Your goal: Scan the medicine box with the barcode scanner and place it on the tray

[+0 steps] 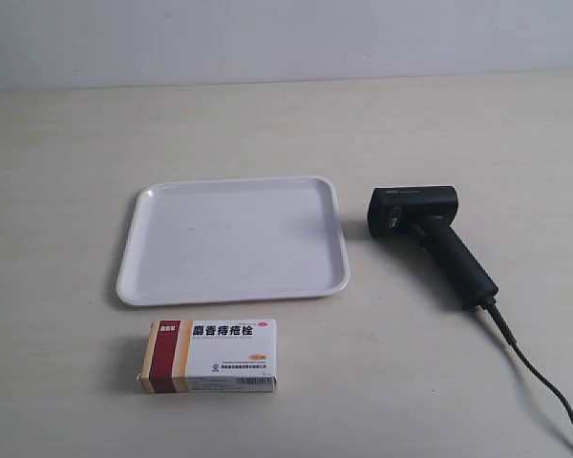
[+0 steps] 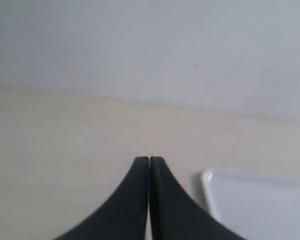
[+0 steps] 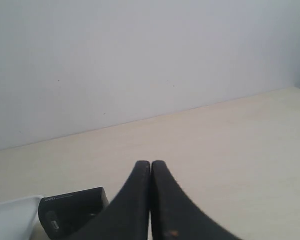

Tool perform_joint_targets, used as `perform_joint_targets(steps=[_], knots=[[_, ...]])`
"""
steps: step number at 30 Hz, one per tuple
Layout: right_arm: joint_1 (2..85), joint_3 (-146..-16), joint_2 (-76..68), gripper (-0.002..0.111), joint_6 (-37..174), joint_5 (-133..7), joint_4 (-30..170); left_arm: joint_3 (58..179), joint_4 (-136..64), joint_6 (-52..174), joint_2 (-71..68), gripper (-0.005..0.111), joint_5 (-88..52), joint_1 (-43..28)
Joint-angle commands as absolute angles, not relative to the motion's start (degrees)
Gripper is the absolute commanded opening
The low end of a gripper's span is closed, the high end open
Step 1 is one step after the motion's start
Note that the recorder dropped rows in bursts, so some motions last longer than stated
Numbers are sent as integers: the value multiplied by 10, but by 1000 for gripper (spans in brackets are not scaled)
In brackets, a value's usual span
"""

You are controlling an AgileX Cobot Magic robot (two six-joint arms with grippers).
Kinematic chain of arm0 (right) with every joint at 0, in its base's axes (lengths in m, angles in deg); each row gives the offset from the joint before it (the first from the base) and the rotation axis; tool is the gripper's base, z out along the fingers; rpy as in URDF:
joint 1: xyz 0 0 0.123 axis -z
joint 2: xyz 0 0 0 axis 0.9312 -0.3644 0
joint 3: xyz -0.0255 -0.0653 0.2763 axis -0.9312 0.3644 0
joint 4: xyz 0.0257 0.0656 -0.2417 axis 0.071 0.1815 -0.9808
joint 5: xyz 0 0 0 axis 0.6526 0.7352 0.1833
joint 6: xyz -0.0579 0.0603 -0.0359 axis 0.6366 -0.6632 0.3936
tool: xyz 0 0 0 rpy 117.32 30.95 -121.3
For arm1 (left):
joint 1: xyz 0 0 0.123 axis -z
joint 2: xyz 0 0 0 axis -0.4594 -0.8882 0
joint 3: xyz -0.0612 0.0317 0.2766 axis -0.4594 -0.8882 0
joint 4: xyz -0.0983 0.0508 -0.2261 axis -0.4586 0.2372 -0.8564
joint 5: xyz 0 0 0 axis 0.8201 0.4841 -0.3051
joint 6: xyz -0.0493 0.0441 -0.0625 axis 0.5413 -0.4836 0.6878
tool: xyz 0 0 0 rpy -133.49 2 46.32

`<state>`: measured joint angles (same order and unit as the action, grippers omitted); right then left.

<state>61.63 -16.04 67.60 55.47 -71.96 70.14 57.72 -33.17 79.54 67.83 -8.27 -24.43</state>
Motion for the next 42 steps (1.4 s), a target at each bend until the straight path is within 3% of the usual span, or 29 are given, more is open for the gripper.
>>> perform_joint_targets(steps=[1,5,9,12,15,20,23,26,31,38,42], knots=[[620,-158,680,0,543,-655,708,579,-362,887,682,3,-300,-247],[620,-158,680,0,488,-618,782,579,-279,912,682,3,-463,-247],[620,-158,680,0,491,-604,784,603,-236,879,634,0,-409,-249],[620,-163,678,0,493,-603,784,623,-232,867,504,0,-380,-250],[620,-168,658,0,493,-603,783,636,-98,950,347,0,-401,-243],[620,-168,629,0,493,-603,783,684,358,1145,68,0,-669,-218],[620,-168,624,0,493,-603,783,729,443,1138,-63,1,-805,-204],[620,-168,624,0,494,-603,780,745,442,1103,-162,16,-803,-170],[620,-168,624,0,494,-603,780,746,328,975,-245,54,-768,-76],[620,-168,624,0,494,-603,771,765,271,794,-268,79,-625,-13],[620,-168,624,0,494,-603,770,794,268,785,-292,82,-621,-13]])
